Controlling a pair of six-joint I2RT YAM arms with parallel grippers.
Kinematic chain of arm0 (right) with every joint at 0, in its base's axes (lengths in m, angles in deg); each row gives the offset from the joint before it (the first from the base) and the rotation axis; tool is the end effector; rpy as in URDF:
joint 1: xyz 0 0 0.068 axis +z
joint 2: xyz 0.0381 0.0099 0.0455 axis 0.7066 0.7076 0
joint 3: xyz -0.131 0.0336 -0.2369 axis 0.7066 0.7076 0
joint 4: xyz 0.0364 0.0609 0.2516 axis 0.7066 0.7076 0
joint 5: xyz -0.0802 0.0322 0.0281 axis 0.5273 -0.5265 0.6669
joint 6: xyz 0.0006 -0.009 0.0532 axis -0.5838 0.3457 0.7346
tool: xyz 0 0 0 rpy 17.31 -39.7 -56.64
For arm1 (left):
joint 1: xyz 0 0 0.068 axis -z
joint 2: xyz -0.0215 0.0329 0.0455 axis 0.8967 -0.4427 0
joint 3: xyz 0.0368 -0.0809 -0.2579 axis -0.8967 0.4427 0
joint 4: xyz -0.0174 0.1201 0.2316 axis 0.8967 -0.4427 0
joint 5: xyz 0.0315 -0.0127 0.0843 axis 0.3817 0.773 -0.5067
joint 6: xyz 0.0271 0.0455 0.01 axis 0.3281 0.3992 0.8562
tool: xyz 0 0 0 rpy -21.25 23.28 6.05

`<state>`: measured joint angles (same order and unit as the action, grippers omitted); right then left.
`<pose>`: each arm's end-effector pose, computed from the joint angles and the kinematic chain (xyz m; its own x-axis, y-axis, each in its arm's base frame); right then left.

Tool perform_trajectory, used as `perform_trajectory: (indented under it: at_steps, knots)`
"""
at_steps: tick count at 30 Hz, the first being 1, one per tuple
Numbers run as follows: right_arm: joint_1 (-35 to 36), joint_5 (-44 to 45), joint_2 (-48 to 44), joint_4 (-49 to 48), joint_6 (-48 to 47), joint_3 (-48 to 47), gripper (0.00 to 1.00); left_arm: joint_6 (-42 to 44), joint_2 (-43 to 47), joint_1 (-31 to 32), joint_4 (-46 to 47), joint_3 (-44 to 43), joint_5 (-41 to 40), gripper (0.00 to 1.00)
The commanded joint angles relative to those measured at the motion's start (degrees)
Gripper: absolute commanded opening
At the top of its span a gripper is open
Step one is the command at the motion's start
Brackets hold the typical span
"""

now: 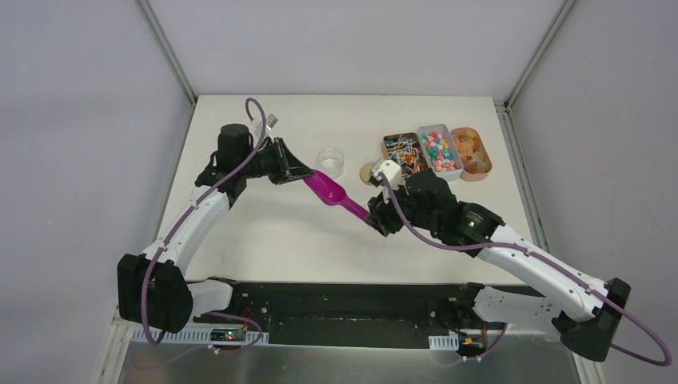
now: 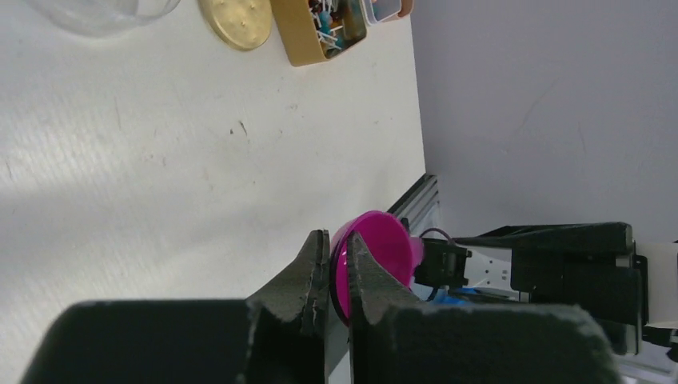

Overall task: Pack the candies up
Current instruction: Pick up the spatula from the center of the board.

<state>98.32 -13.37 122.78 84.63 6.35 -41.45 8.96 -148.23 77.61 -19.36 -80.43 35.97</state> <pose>0.1297 0.1784 0.3332 -0.2946 -0.4761 -0.8286 -0.8477 0.5305 -0.0034 0.2592 -0.0890 0.3110 -0.8448 -0.3020 -0.4417 0.2571 0.4949 -0.8300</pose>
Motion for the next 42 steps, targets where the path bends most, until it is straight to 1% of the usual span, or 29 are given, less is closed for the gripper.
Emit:
perform_trajectory:
  at_steps: [1, 2, 3, 5, 7, 9, 13, 18, 21, 24, 31, 35, 42]
  knots:
    - [0.16, 2.89, -8.46, -16.11, 2.49, 3.67, 0.59, -8.53, 4.45, -3.78, 7.33, 4.52, 4.98, 0.0]
    - [0.16, 2.16, -10.12, -19.33, 2.61, 5.62, 0.7, -10.24, 5.05, -4.46, 8.32, 5.94, 5.46, 0.0]
    - [0.16, 1.47, -12.04, -23.17, 2.64, 8.05, 0.76, -11.91, 5.66, -5.0, 9.81, 6.94, 6.04, 0.0]
    - [0.14, 0.99, -14.92, -29.11, 4.7, 11.88, 0.78, -15.44, 6.61, -5.66, 13.37, 8.94, 6.93, 0.0]
    - [0.13, 1.06, -16.45, -32.42, 5.58, 14.0, 0.78, -18.89, 7.15, -5.85, 17.23, 10.76, 7.84, 0.0]
    - [0.1, 1.06, -16.6, -32.71, 5.58, 14.72, 0.78, -22.98, 7.65, -5.96, 21.55, 12.59, 8.86, 0.0]
    - [0.13, 1.84, -14.01, -30.91, 6.29, 12.87, 0.79, -30.59, 8.13, -5.96, 31.0, 15.89, 10.85, 0.0]
    - [0.12, 0.18, -9.96, -28.67, 7.35, 9.9, 0.78, -33.0, 7.89, -5.98, 34.01, 17.04, 12.31, 0.0]
    - [0.13, -0.33, -8.5, -28.27, 7.5, 8.91, 0.75, -34.3, 7.82, -5.98, 35.38, 17.73, 12.82, 0.0]
    - [0.15, -0.59, -8.27, -29.22, 7.27, 9.16, 0.66, -34.8, 7.87, -5.98, 35.85, 18.01, 13.0, 0.0]
    - [0.08, -0.93, -8.69, -29.61, 6.79, 9.23, 0.51, -34.66, 7.66, -5.98, 35.63, 18.86, 12.75, 0.0]
    - [0.12, -1.51, -8.85, -29.37, 6.7, 9.11, 0.48, -34.53, 7.53, -5.98, 35.64, 19.13, 12.7, 0.0]
    - [0.15, -2.27, -8.12, -28.93, 6.35, 8.44, 0.36, -34.88, 7.48, -5.98, 35.65, 19.23, 12.9, 0.0]
